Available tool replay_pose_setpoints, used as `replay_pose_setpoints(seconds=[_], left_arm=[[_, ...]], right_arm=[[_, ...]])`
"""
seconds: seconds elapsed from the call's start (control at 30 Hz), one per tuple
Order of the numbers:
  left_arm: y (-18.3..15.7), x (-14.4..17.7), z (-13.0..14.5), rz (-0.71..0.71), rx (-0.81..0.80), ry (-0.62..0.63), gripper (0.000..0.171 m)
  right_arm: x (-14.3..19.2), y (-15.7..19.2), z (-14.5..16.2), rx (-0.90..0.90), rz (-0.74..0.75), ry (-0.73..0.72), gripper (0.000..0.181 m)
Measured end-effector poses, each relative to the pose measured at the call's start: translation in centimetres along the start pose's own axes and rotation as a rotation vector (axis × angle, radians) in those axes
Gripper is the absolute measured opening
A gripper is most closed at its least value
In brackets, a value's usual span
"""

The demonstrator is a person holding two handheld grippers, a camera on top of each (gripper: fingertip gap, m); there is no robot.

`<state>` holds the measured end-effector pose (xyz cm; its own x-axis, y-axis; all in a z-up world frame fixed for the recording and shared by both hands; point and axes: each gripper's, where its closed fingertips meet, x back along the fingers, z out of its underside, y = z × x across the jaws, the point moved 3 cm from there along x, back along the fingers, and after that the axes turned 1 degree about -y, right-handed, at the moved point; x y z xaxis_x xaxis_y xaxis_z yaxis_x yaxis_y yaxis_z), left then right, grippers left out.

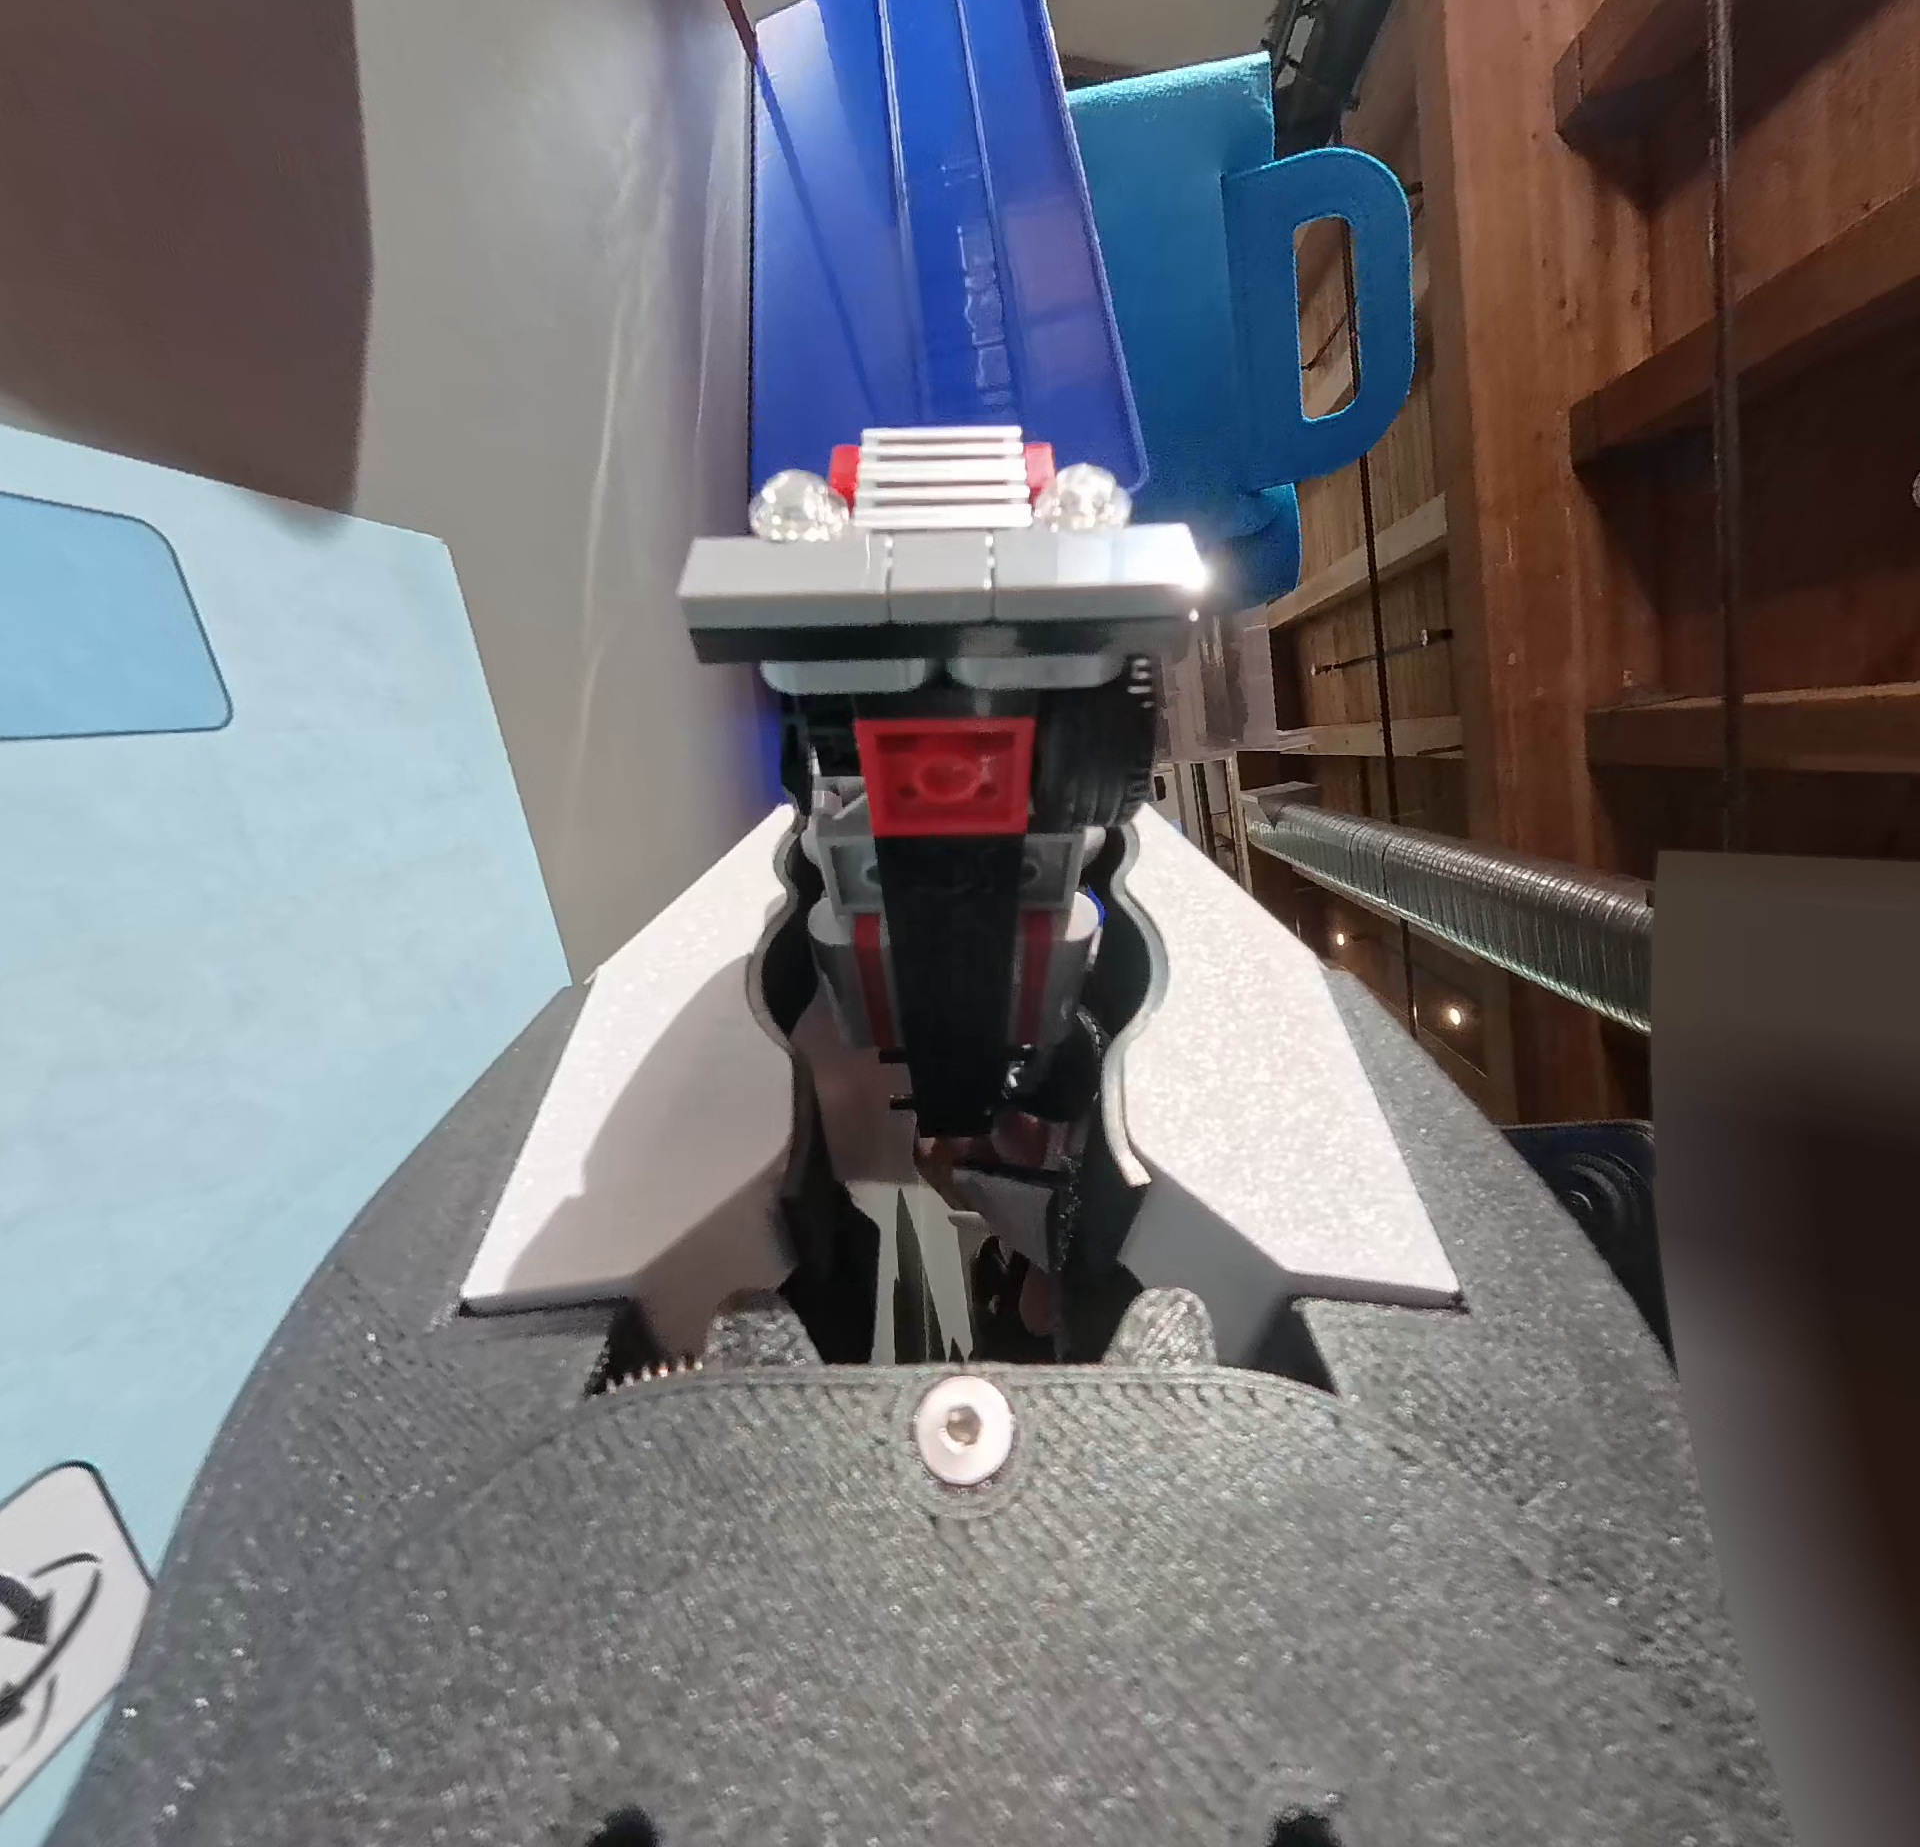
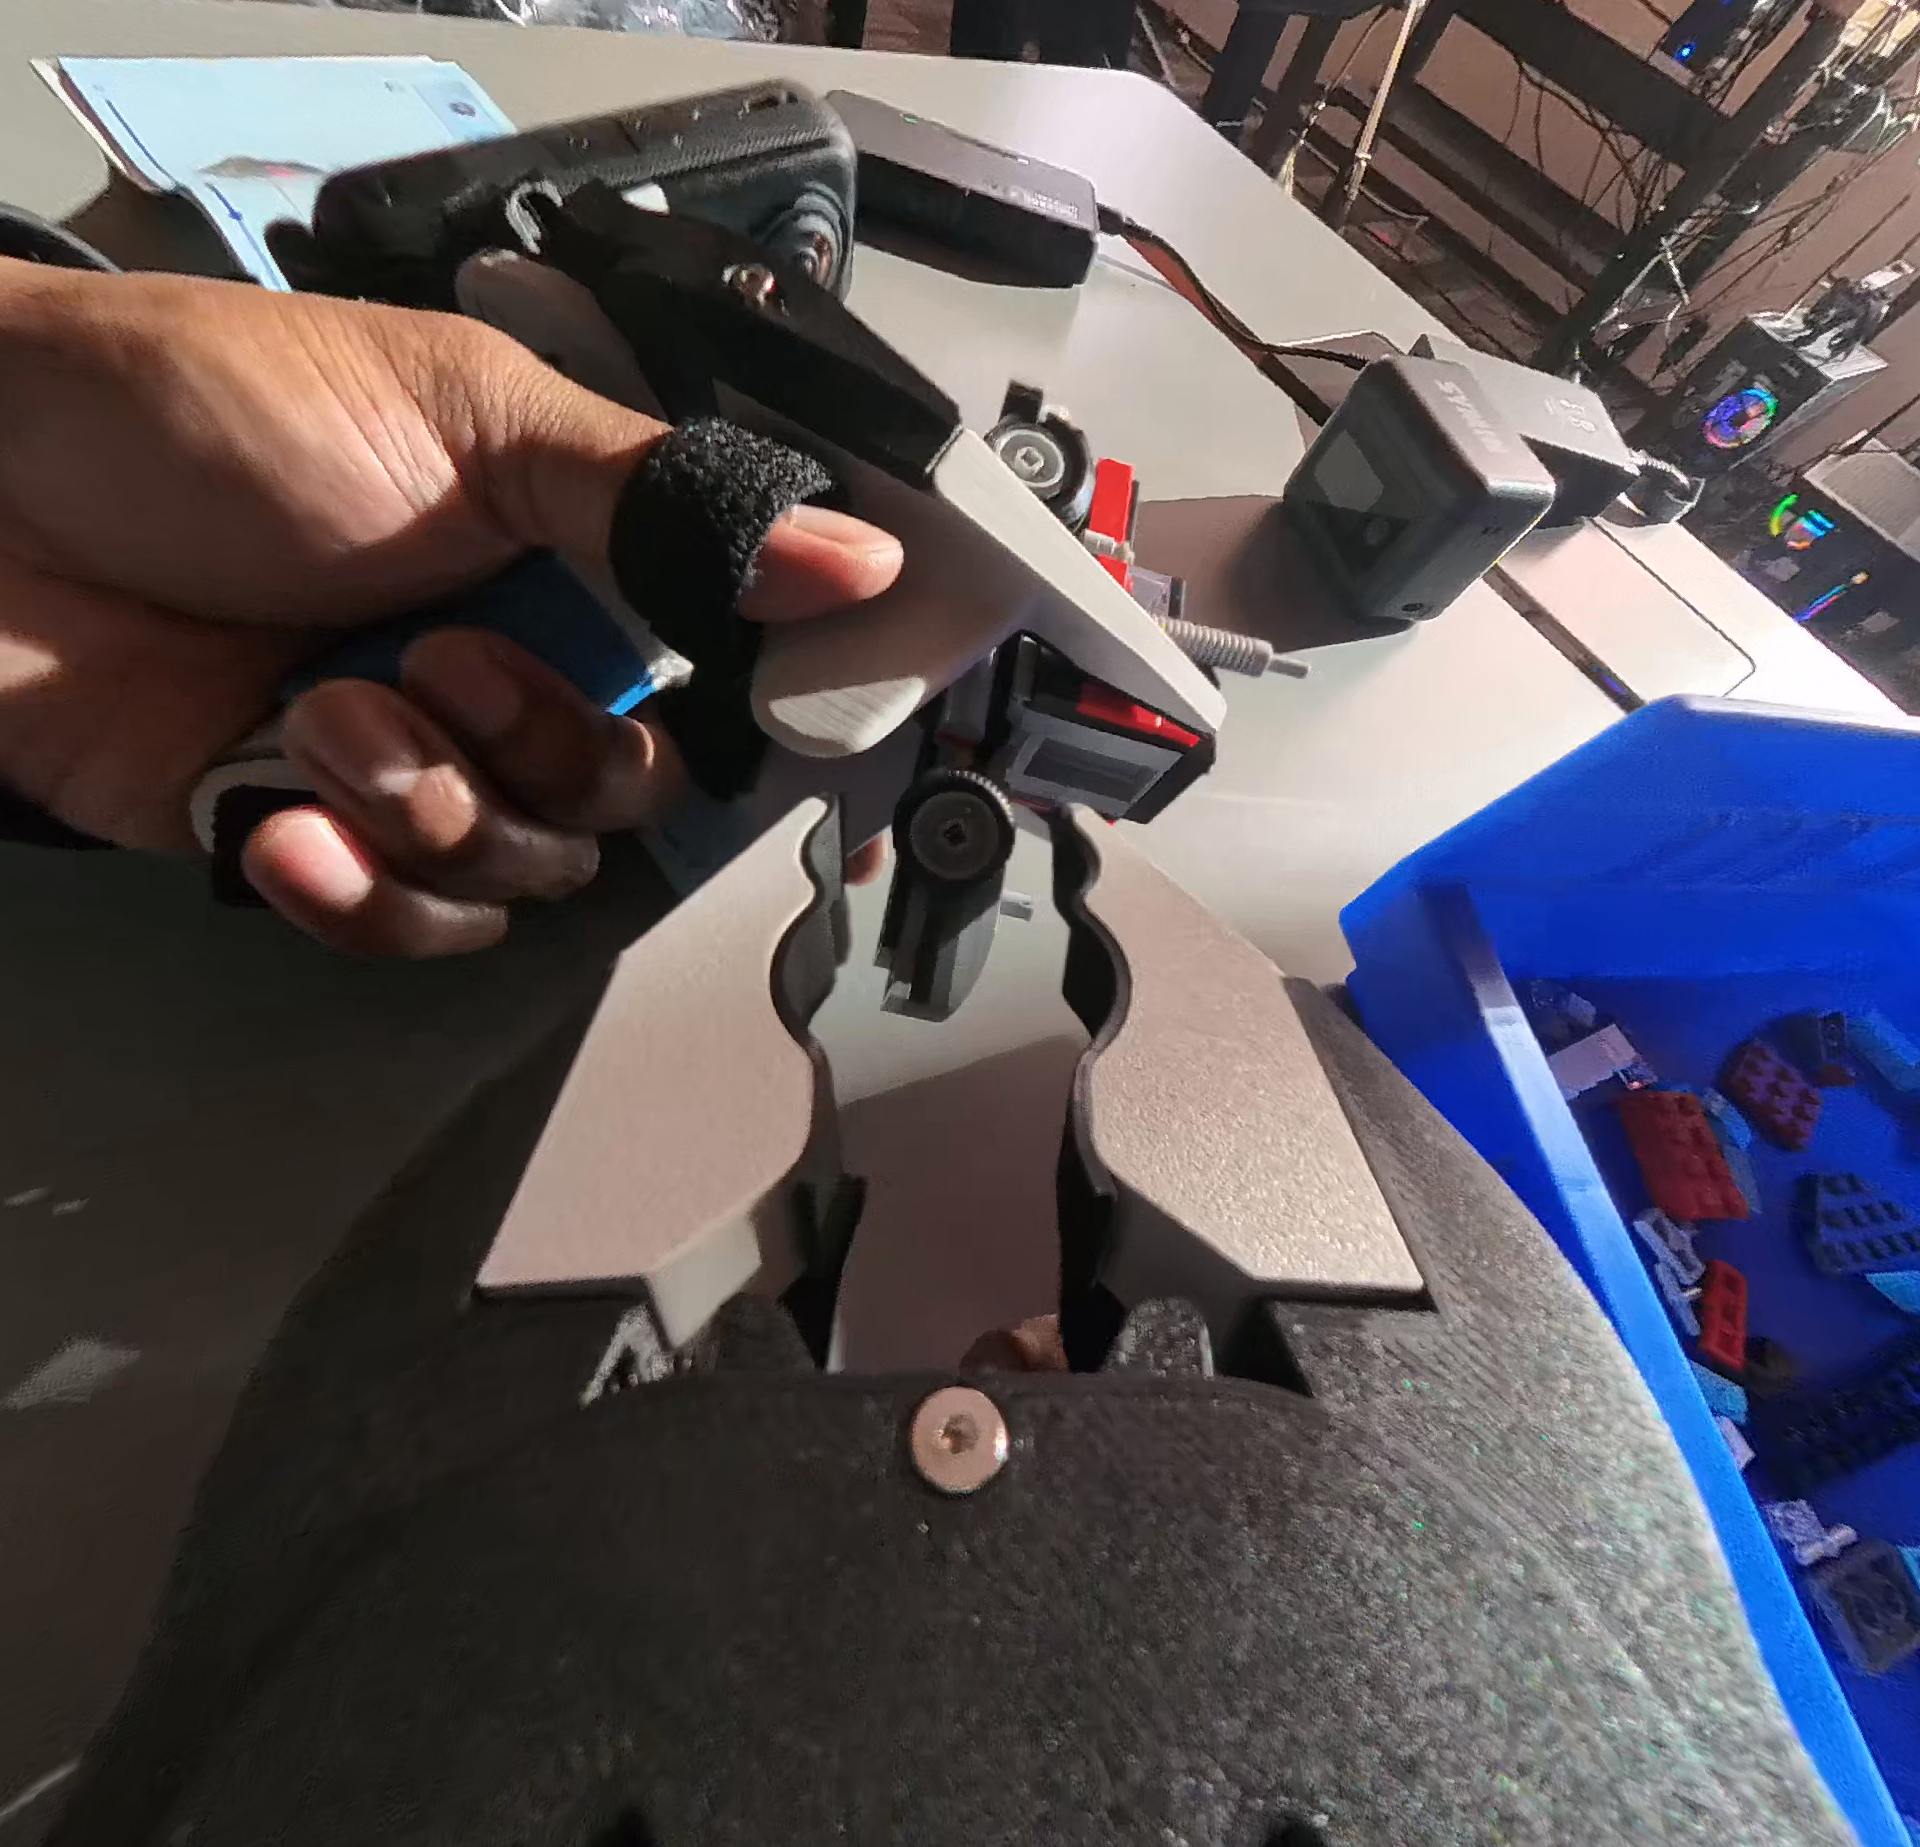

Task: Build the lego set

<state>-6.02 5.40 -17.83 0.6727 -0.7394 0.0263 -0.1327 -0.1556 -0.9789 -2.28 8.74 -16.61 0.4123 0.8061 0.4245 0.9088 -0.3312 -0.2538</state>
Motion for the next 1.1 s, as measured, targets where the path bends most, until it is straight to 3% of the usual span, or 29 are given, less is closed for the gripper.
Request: replay_pose_setpoints(seconds=[0.13,0.3,0.43,0.8,1.1], left_arm=[[-0.1,0.1,-0.3,0.027,0.027,-0.012,0.053],[-0.5,0.2,-0.6,0.064,0.043,-0.026,0.053],[-0.7,0.3,-0.7,0.088,0.052,-0.031,0.053],[-2.0,0.0,-0.1,0.16,0.029,-0.013,0.053],[-3.3,0.0,0.1,0.199,-0.038,-0.007,0.053]], right_arm=[[0.9,-0.8,-0.5,-0.199,-0.06,-0.061,0.053],[2.1,-2.2,-0.6,-0.695,-0.265,-0.171,0.06],[2.2,-2.5,-0.5,-0.866,-0.353,-0.208,0.063],[1.3,-1.3,0.0,-1.02,-0.505,-0.18,0.063],[1.6,-1.1,-0.5,-1.04,-0.559,-0.215,0.041]])
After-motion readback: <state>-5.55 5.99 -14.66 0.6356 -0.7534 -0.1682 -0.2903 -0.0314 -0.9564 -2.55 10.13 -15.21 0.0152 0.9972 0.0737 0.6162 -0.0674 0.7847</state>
